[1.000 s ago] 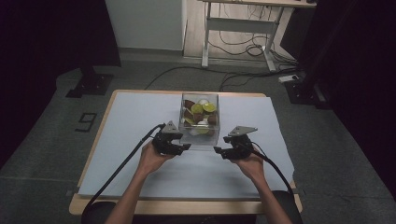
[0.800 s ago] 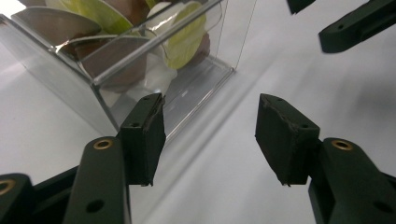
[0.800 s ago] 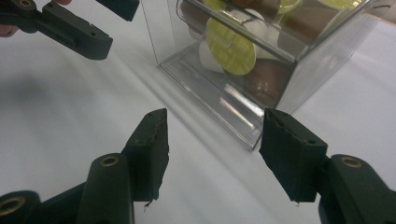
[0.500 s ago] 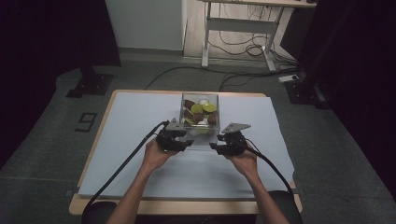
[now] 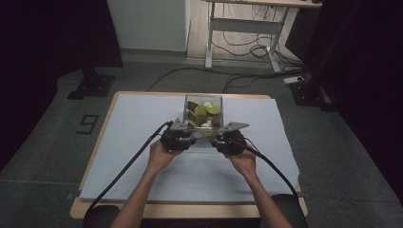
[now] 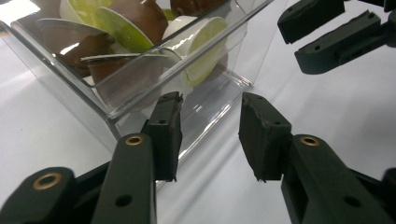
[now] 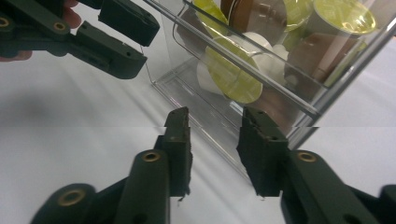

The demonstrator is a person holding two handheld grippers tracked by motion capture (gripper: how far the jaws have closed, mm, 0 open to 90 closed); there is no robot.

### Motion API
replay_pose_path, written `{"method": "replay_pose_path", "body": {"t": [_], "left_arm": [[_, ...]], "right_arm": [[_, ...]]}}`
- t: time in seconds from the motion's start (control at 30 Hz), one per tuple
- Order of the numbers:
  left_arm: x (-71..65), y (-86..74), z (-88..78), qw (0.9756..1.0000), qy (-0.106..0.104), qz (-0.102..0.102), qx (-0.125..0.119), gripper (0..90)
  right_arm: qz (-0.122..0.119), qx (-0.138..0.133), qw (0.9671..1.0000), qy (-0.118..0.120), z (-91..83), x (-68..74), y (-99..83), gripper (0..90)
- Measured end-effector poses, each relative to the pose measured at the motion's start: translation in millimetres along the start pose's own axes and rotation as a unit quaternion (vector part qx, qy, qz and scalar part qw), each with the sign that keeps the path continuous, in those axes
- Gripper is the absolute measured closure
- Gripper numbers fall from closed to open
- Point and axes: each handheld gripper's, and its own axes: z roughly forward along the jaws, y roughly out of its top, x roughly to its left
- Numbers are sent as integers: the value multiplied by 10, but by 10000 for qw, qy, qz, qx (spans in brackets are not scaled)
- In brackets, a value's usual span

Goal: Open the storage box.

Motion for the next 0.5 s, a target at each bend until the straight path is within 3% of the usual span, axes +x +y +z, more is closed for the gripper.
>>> {"method": "replay_pose_path", "body": {"t": [0.5], "left_arm": [[5, 30, 98, 9999, 107, -54, -53, 682]], "right_arm": [[120, -15, 9998, -172, 129, -7, 54, 754]]}}
